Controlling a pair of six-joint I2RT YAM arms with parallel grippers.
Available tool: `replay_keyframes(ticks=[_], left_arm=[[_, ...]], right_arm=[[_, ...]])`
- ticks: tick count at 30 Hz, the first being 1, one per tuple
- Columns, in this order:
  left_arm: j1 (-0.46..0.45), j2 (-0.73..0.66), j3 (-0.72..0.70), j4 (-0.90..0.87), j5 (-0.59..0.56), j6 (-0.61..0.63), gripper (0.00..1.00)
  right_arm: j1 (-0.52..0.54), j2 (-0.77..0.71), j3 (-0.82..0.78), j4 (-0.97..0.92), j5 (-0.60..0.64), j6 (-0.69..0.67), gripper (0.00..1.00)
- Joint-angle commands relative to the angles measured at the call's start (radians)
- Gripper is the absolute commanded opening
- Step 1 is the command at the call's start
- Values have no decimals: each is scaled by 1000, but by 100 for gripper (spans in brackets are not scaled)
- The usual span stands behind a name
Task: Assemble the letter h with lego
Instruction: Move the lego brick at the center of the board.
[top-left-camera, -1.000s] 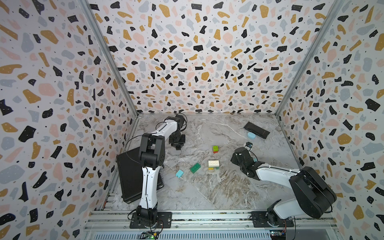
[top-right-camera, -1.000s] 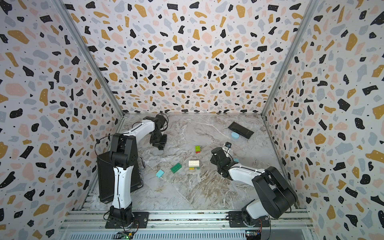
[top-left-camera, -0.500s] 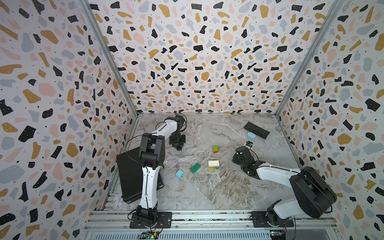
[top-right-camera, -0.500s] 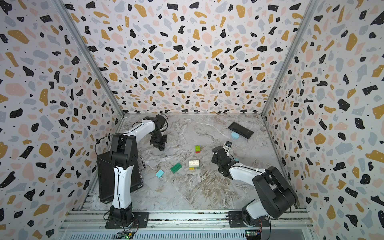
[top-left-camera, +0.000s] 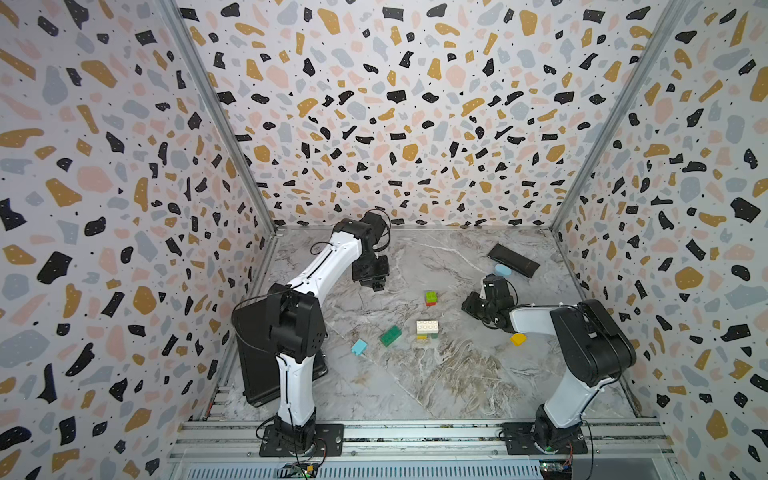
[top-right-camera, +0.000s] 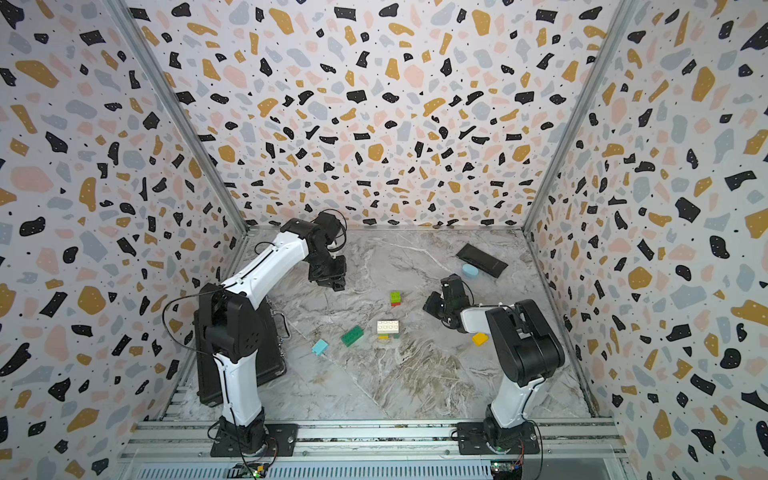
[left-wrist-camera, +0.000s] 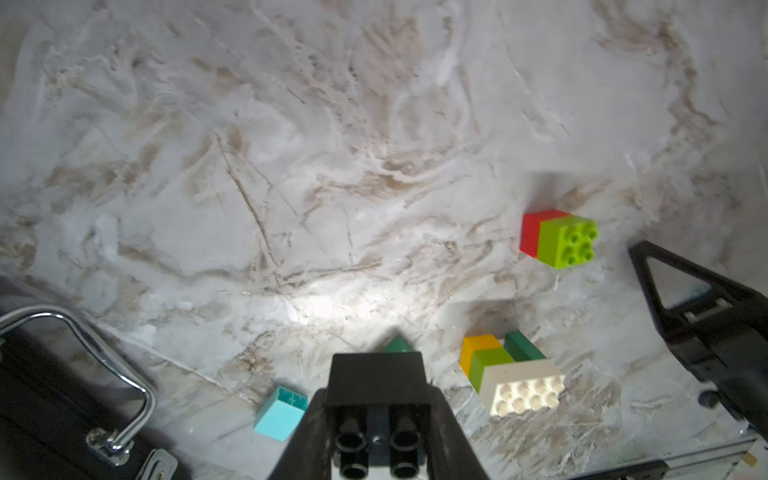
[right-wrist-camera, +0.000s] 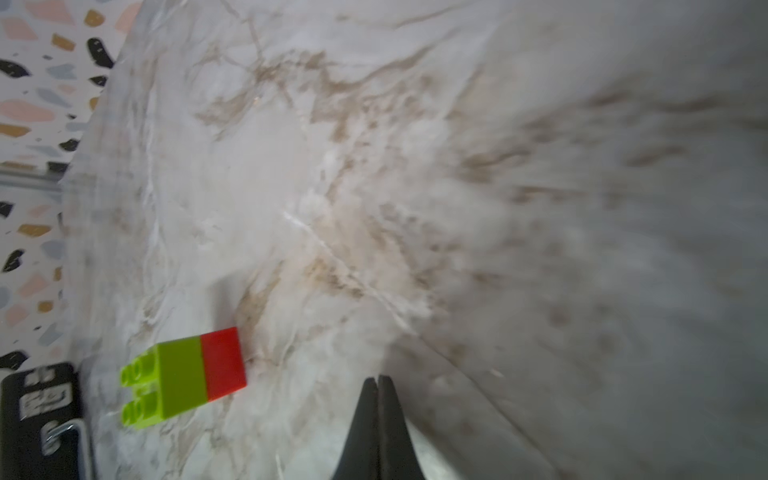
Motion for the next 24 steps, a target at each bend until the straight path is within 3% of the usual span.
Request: replay_keyframes(ticks=[1,9,24], left_arm=[[-7,-43,-27,-14,-1,-2,0],[-34,-116,-179,103,13,-47,0],[-54,-89,-155,89,7,-64,0]], right_arm=[[2,47,54,40,-173,-19,0],[49,128,130,1,-243,-52,0],[124,201,219,-83,-232,-136,0]])
